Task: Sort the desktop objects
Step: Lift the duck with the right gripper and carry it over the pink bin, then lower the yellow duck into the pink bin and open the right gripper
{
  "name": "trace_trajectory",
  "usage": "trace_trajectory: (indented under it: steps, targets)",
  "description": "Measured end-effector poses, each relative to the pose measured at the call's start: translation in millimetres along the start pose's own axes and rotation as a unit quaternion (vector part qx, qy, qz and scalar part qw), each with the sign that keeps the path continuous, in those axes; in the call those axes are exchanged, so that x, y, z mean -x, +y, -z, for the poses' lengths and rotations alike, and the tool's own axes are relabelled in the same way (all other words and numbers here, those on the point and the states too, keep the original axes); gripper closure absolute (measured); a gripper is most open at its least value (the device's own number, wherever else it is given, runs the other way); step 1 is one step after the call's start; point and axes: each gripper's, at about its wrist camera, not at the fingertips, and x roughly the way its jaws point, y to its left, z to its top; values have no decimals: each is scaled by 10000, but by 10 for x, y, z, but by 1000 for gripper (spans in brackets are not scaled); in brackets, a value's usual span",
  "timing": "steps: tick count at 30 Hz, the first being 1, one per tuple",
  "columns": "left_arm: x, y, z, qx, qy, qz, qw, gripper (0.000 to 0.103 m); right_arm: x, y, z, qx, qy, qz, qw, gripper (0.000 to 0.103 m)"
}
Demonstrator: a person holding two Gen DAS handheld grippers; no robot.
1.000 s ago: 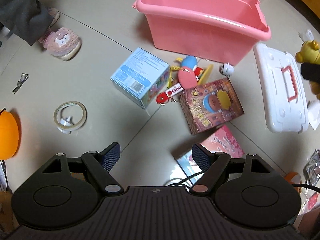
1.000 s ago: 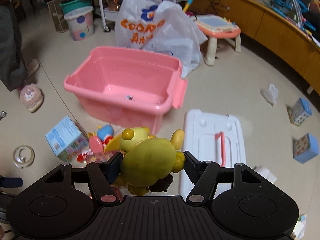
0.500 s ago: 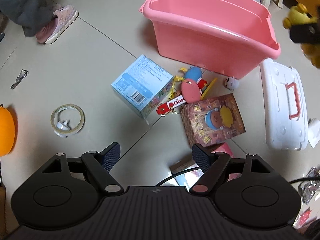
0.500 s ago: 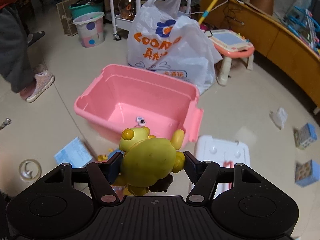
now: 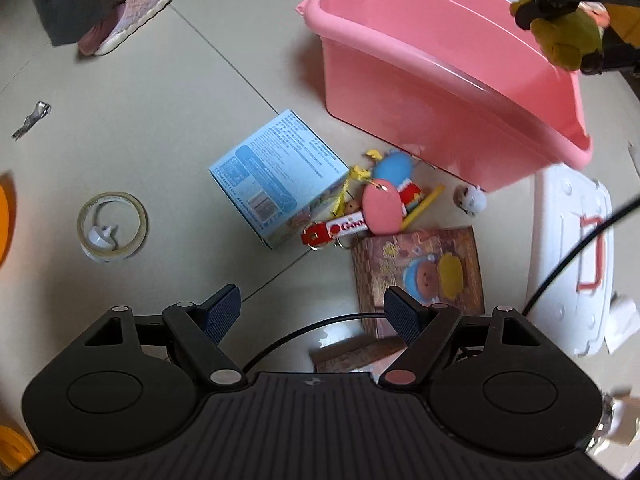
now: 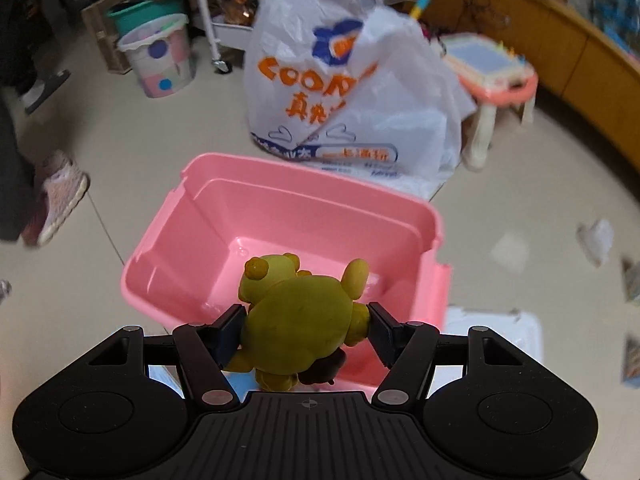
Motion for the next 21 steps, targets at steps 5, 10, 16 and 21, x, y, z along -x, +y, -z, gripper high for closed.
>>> trace_trajectory:
  steps: [5, 10, 16, 21]
  targets:
    - [-114, 49, -74, 298, -20, -105, 9995, 22, -410, -60, -162, -86, 250, 113, 9996, 42]
    - [-194, 43, -159, 109, -167, -389, 9990, 22, -828, -146, -276, -96, 498, 240, 9984, 42]
    - [-351, 123, -212, 234, -76, -375, 9990, 22, -1292, -176, -334, 26, 833, 343, 9959, 42]
    - [-466, 207, -218, 417, 70, -343, 9985, 22, -1582, -52, -361, 391, 1092, 379, 9925, 42]
